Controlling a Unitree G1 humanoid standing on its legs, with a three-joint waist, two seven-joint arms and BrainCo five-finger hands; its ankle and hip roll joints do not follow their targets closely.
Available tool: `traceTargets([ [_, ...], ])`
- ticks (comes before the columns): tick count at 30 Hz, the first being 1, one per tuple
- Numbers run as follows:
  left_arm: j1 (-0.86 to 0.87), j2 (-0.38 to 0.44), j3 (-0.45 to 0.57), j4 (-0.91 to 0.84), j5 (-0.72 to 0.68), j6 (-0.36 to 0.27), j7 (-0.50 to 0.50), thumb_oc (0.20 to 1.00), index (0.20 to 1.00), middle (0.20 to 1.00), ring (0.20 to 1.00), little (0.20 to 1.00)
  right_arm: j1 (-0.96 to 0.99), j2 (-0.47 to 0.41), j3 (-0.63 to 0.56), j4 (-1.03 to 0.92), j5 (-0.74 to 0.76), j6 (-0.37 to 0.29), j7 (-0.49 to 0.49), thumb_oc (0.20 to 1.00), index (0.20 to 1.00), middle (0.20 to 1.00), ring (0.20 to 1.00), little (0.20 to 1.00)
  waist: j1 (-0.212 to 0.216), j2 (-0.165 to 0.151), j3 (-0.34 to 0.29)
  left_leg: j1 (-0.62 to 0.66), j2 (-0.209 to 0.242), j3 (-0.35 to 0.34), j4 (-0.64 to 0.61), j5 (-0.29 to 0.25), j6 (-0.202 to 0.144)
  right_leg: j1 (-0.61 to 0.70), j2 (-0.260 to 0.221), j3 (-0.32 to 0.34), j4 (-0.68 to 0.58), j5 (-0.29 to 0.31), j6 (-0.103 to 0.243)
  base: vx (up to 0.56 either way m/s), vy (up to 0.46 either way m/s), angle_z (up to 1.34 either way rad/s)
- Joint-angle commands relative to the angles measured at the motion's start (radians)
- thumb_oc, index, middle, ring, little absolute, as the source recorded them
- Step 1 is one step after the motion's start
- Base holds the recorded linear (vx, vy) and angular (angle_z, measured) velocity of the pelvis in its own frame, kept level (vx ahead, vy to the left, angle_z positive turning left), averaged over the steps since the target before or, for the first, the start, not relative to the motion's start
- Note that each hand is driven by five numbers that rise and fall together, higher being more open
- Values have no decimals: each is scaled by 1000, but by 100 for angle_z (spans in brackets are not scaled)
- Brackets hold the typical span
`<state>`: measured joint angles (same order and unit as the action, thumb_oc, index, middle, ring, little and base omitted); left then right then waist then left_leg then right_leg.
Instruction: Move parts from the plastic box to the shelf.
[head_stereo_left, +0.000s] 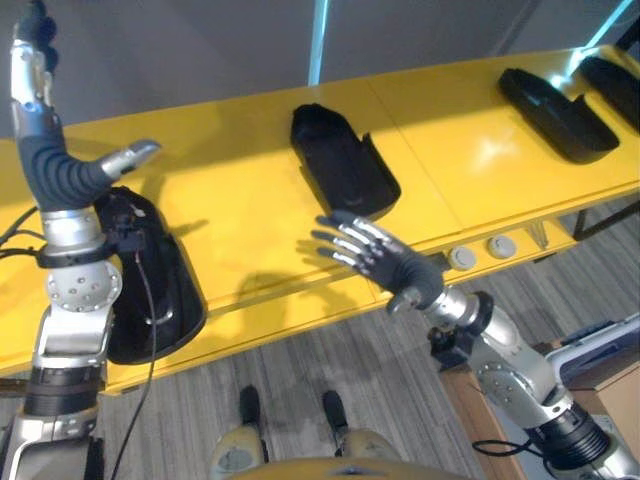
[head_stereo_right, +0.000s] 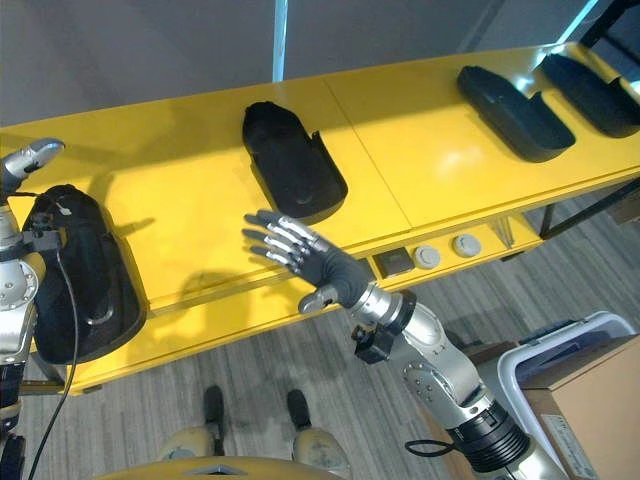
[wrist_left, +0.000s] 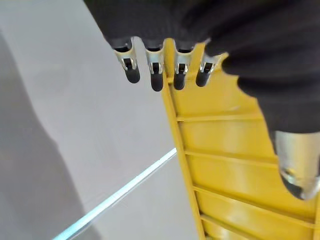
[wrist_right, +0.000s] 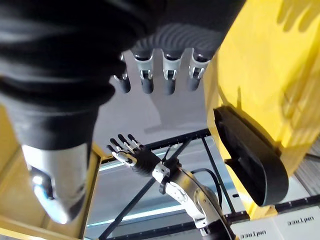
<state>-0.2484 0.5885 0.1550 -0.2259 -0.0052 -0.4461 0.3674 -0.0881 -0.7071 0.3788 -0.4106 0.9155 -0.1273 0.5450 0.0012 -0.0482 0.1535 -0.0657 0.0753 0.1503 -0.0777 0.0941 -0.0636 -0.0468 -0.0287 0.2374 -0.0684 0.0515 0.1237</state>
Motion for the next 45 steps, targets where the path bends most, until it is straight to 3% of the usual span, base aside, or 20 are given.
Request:
traceTargets([
  [1, 27, 1, 0, 9, -84, -56, -47, 1000, 1000, 1000, 1000, 1000, -6, 22, 14, -1, 3, -38, 32, 1000, 1000, 1000, 1000, 1000, 33, -16, -90, 50, -15, 21, 155, -249, 2, -16, -44, -50, 156, -193, 78, 0, 0, 0],
  [2, 51, -44, -18, 0, -142, -60, -84, 1000, 1000, 1000, 1000, 1000, -7, 65, 34, 41, -18, -41, 13, 1000, 1000, 1000, 1000, 1000, 39, -17, -93, 53, -15, 20, 160, -252, 4, -10, -46, -50, 157, -194, 76, 0, 0, 0],
  [7, 92, -67, -38, -7, -161, -48, -109, 1000, 1000, 1000, 1000, 1000, -1, 129, 39, 65, -74, -76, -40, 1000, 1000, 1000, 1000, 1000, 45, -20, -93, 49, -13, 14, 169, -255, 6, -5, -46, -48, 160, -191, 76, -10, 7, 1],
  [10, 110, -66, -38, -4, -163, -44, -95, 1000, 1000, 1000, 1000, 1000, 12, 170, 21, 67, -98, -106, -89, 1000, 1000, 1000, 1000, 1000, 43, -19, -87, 45, -15, 15, 168, -252, 9, -13, -45, -39, 159, -183, 79, -49, 43, 4],
  [11, 166, -68, -20, -22, -169, -32, -104, 1000, 1000, 1000, 1000, 1000, 51, 225, -25, 73, -112, -122, -135, 1000, 1000, 1000, 1000, 1000, 39, -17, -85, 37, -20, 16, 164, -247, 19, -26, -47, -22, 157, -167, 86, -44, 57, -7],
  [19, 181, -18, -30, -19, -144, -6, -118, 1000, 1000, 1000, 1000, 1000, 80, 277, -63, 81, -111, -126, -170, 1000, 1000, 1000, 1000, 1000, 24, -20, -88, 22, -34, 20, 144, -237, 34, -57, -54, 1, 145, -129, 109, -51, 64, -10],
  [24, 162, 9, -49, -21, -133, -4, -143, 1000, 1000, 1000, 1000, 1000, 54, 263, -14, 104, -115, -95, -138, 1000, 1000, 1000, 1000, 1000, 39, -31, -80, 9, -43, 14, 146, -237, 46, -77, -56, 25, 154, -115, 123, -65, 40, -16],
  [30, 114, 15, -94, -2, -153, -14, -179, 1000, 1000, 1000, 1000, 1000, -20, 217, 133, 242, -171, -33, -83, 1000, 1000, 1000, 1000, 1000, 79, -43, -89, 14, -46, -4, 154, -241, 44, -58, -63, 6, 152, -132, 111, -4, -6, 0],
  [38, 99, 57, -71, -6, -175, -35, -183, 1000, 1000, 1000, 1000, 1000, -150, 223, 253, 308, -169, 6, -19, 1000, 1000, 1000, 1000, 1000, 128, -36, -91, 22, -42, -30, 169, -244, 35, -34, -64, -25, 156, -161, 90, 18, -40, 17],
  [40, 113, 63, -50, -12, -206, -48, -187, 1000, 1000, 1000, 1000, 1000, -250, 259, 317, 333, -149, 37, 17, 1000, 1000, 1000, 1000, 1000, 170, -30, -83, 21, -37, -54, 171, -240, 24, -21, -60, -46, 158, -174, 78, 26, -122, 27],
  [45, 116, 92, -32, 0, -201, -57, -181, 1000, 1000, 1000, 1000, 1000, -312, 273, 375, 349, -104, 87, 86, 1000, 1000, 1000, 1000, 1000, 193, -19, -76, 20, -33, -74, 172, -232, 14, -9, -59, -73, 161, -183, 66, 7, -54, 41],
])
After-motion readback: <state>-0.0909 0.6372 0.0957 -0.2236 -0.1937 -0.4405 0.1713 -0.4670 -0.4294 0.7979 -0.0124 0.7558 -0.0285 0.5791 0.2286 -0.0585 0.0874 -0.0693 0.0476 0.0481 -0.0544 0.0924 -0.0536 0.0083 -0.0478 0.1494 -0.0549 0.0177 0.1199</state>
